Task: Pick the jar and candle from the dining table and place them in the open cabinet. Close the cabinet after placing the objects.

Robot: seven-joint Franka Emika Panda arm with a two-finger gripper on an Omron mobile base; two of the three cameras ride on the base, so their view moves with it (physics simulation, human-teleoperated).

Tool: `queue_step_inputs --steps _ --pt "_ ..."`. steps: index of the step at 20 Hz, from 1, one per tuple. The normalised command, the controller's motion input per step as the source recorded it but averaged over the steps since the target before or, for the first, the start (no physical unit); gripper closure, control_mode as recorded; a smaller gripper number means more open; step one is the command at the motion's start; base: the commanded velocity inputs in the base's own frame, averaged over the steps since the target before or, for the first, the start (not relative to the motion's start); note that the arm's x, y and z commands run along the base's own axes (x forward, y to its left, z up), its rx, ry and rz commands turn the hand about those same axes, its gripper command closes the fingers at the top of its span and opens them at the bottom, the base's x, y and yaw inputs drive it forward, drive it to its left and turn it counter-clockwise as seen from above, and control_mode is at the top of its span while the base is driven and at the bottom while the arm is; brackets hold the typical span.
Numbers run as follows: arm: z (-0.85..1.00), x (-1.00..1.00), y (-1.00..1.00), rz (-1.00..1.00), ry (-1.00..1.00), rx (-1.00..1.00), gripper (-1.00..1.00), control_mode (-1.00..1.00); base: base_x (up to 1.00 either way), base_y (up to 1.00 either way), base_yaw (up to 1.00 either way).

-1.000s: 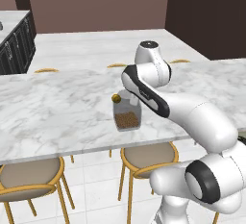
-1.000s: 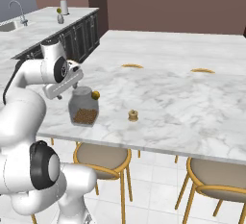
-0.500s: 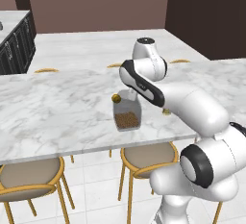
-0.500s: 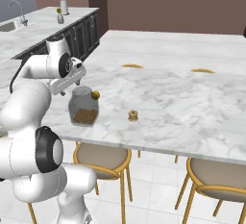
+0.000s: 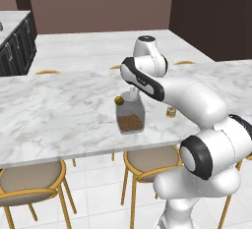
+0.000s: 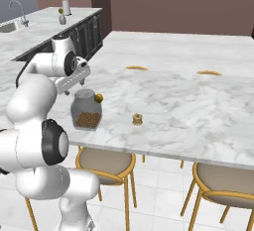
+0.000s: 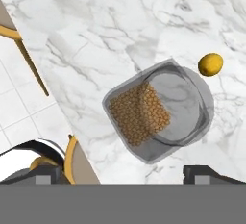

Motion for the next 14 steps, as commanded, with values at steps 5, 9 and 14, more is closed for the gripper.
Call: queue_step_inputs --steps 5,9,14 --pt "0.0 0.16 0.13 0.02 0.0 0.0 -1.0 -1.0 0.0 0.0 0.0" --pt "0.0 0.22 0.14 0.04 0.0 0.0 -1.0 -1.0 0.0 0.0 0.0" --pt "-0.09 0.15 0.16 0.03 0.01 -0.01 -1.0 -1.0 0.0 0.0 0.0"
